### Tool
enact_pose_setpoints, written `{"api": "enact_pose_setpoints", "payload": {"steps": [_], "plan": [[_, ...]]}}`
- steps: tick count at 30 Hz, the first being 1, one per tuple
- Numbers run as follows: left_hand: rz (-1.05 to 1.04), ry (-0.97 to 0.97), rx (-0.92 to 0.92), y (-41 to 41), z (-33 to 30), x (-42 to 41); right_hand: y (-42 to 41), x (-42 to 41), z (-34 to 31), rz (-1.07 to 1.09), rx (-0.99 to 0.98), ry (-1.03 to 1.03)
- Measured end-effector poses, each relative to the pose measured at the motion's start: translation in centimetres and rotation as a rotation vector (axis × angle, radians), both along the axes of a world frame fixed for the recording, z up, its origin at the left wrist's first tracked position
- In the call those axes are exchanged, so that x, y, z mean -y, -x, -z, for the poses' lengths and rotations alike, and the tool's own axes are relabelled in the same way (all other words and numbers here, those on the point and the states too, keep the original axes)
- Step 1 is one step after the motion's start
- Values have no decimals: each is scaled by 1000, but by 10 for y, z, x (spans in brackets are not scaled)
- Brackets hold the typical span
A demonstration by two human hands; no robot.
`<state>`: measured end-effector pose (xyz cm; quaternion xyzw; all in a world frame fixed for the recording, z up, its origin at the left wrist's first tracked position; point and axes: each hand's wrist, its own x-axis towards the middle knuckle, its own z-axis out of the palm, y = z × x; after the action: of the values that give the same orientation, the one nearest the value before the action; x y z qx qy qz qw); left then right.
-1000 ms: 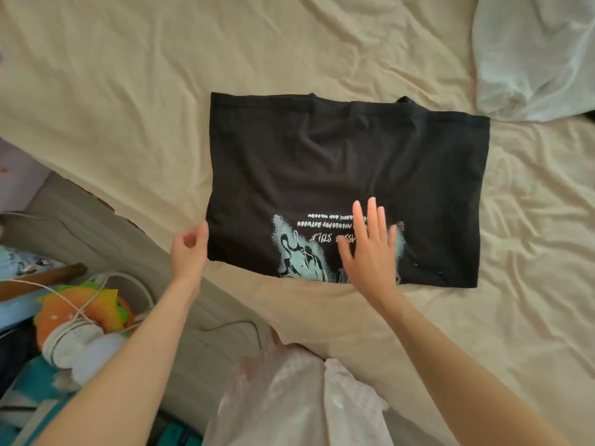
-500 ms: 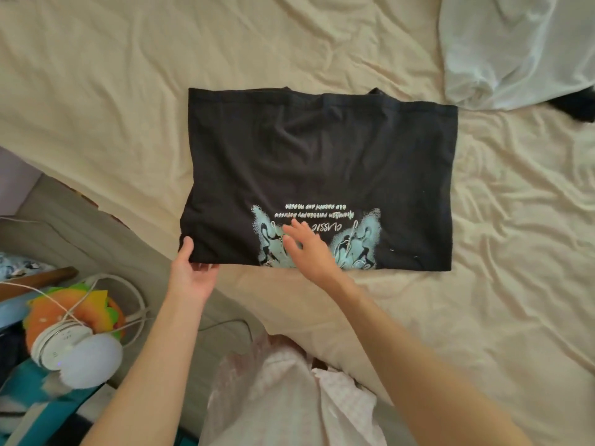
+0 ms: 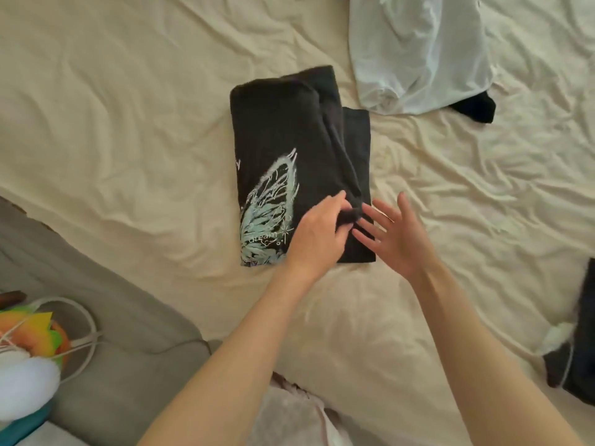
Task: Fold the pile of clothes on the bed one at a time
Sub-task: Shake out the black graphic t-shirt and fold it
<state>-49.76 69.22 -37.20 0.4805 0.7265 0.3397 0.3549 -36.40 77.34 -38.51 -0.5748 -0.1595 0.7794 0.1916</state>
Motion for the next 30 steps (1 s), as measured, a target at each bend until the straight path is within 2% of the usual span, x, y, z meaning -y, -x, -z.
{"api": "enact_pose_setpoints", "payload": {"steps": [1,3,6,9,13,17,19,25,30], "plan": [[110,60,-61,-11,12,7,-5,-2,7,-50,40,18],[204,160,-256,-19,36,29,-8,-2,19,-181,155,45],[143,321,-487,-2,62,64,2,0,36,-264,302,-23],[115,408,-583,22,73,86,16,1,47,-294,457,-128],[127,347,-595,29,76,93,23,4,40,-334,594,-305],[202,321,-604,27,80,95,9,18,29,-345,727,-578],[254,321,-629,28,82,99,2,26,28,-335,739,-660],[290,281,-662,35,83,104,-5,32,37,-297,697,-757],[280,313,-626,41,84,105,-15,24,59,-320,765,-610]]}}
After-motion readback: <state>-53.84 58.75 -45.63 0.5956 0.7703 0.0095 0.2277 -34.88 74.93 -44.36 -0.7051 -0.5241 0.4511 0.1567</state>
